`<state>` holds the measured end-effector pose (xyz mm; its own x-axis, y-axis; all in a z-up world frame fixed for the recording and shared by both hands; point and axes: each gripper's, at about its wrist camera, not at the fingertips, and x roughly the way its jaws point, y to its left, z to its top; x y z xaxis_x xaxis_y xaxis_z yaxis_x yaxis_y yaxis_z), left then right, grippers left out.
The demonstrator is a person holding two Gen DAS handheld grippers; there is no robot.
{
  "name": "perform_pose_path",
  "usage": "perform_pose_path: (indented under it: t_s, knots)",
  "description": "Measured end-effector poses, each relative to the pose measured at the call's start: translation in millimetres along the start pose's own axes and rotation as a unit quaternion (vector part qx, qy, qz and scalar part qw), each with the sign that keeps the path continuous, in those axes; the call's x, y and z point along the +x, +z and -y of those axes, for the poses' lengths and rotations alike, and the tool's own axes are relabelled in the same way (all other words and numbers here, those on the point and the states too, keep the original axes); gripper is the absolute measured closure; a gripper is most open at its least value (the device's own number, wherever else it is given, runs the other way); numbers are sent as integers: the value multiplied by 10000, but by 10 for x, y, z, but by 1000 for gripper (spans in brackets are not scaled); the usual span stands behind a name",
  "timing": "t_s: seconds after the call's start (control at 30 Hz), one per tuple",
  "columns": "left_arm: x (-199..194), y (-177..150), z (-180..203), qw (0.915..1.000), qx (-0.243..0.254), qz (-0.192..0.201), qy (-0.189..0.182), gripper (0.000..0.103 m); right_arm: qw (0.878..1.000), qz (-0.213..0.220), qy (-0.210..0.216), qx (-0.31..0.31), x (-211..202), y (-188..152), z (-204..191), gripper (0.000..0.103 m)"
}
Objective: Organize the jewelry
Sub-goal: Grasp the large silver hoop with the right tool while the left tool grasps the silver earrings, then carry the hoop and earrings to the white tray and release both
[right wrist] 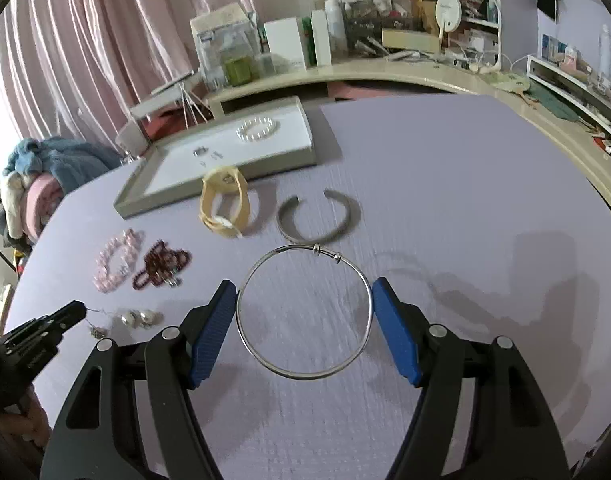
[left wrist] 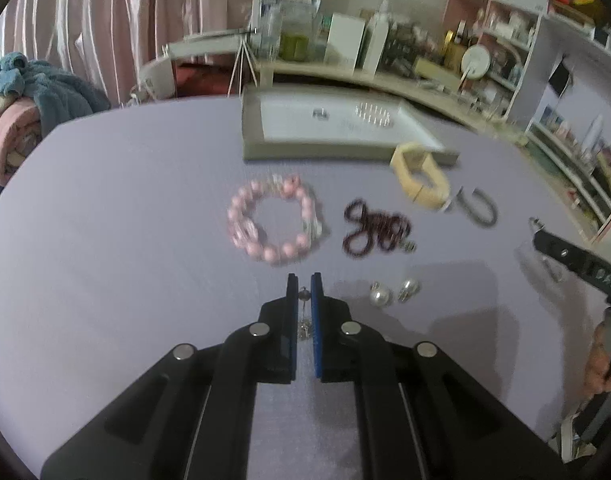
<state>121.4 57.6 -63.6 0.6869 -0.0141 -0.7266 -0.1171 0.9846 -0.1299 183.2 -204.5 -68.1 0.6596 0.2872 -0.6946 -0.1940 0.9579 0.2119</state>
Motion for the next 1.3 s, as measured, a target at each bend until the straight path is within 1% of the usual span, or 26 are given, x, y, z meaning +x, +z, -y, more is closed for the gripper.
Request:
perform_pose_path:
  t_s: [0.17, 0.27, 0.43, 0.67, 0.93, 1.0, 1.17, 1.3]
  knots:
    - [-310, 239, -75, 9992, -64, 386, -119, 97, 9996, 240, 116, 5, -133, 107, -58, 32]
    - [-440, 380, -88, 9983, -100, 553, -151, 97, 9992, 372, 172, -30, -206, 166, -95, 32]
    - [-582, 609, -100, 9968, -129, 748, -234, 97, 9982, 544, 240, -86, -287, 248, -139, 32]
    - [-668, 873, -31, 9948, 36, 978, -299, 97, 9973, 672, 256, -113, -317, 349, -156, 32]
    - [-588, 1110, 35, 9941, 107, 990, -440, 97, 9970, 708, 275, -157, -286, 431, -173, 32]
    - [-534, 1213, 57, 9940, 102, 971, -502, 97, 9969, 715, 282, -184, -269, 469, -179, 32]
    - [-329, 1533, 84, 9937, 81, 925, -635, 97, 9960, 797, 303, -266, -204, 677, -195, 32]
    - [-133, 1804, 113, 9937, 141, 922, -619, 97, 9952, 860, 328, -333, -91, 902, -212, 32]
